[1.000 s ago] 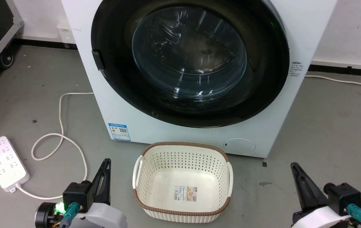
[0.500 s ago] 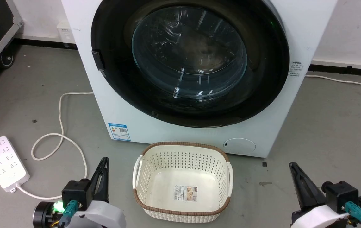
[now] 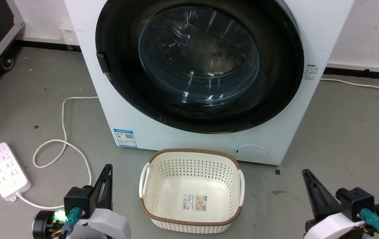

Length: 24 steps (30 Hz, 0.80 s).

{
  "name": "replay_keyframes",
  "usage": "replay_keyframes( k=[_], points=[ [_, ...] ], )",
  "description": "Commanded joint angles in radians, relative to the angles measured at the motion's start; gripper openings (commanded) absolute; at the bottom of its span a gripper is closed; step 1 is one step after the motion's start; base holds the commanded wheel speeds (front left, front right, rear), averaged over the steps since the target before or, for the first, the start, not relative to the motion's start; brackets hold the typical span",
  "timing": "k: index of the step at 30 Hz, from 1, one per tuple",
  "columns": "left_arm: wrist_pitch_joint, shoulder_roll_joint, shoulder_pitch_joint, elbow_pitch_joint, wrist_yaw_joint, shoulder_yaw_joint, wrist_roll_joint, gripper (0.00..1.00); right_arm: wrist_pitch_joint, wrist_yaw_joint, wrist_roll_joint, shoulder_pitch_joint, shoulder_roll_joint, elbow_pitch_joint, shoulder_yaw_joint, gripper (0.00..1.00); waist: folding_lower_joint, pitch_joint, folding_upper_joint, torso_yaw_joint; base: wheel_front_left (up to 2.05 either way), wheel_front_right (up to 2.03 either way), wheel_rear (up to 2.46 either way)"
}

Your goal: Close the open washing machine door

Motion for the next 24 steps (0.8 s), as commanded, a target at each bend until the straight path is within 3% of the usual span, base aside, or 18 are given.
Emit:
replay_keyframes(
  k=[1,24],
  points=[
    [0.005,-0.001,0.007,-0.007,0.008,0.003,0.012,0.0,0.004,-0.001,-0.007,-0.018,0.004,-0.009,0.002,0.0,0.0,0.0,0.0,0.0,0.0,0.0,0.0],
    [0.054,-0.006,0.009,-0.039,0.019,0.019,0.036,0.0,0.054,-0.001,-0.014,-0.026,0.005,-0.03,0.012,0.0,0.0,0.001,0.0,0.0,0.0,0.0,0.0]
  ],
)
